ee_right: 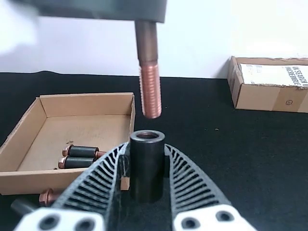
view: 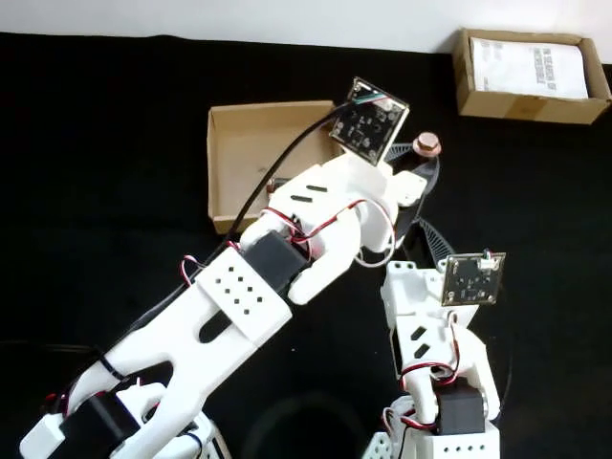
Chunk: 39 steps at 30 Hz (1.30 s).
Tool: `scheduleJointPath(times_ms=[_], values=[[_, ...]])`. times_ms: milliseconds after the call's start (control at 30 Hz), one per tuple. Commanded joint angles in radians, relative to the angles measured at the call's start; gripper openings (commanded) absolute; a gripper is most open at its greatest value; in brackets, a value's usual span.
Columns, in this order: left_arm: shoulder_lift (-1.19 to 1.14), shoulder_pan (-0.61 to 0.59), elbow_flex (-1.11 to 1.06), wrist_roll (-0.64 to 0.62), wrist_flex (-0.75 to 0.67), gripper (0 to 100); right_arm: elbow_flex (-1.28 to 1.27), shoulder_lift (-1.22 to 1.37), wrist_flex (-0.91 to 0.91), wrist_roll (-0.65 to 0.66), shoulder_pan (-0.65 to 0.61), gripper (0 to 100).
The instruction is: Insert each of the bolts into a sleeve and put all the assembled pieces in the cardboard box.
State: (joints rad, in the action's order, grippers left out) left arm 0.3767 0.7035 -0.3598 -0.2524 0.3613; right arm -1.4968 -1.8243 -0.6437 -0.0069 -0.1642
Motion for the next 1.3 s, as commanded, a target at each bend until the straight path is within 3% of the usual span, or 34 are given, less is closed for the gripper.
scheduleJointPath(times_ms=[0, 333, 567, 1267], values=[[0.004, -0.004, 0.051, -0.009, -0.025, 1, 0.002, -0.008, 0.025, -0.006, -0.008, 0.7], [0.007, -0.004, 0.056, -0.012, 0.057, 1, 0.001, -0.008, 0.025, -0.006, -0.008, 0.7], [0.007, -0.002, 0.053, -0.109, 0.101, 1, 0.001, -0.008, 0.025, -0.006, -0.007, 0.7], [0.004, 0.039, 0.008, -0.107, 0.101, 1, 0.001, -0.008, 0.025, -0.006, -0.007, 0.7]])
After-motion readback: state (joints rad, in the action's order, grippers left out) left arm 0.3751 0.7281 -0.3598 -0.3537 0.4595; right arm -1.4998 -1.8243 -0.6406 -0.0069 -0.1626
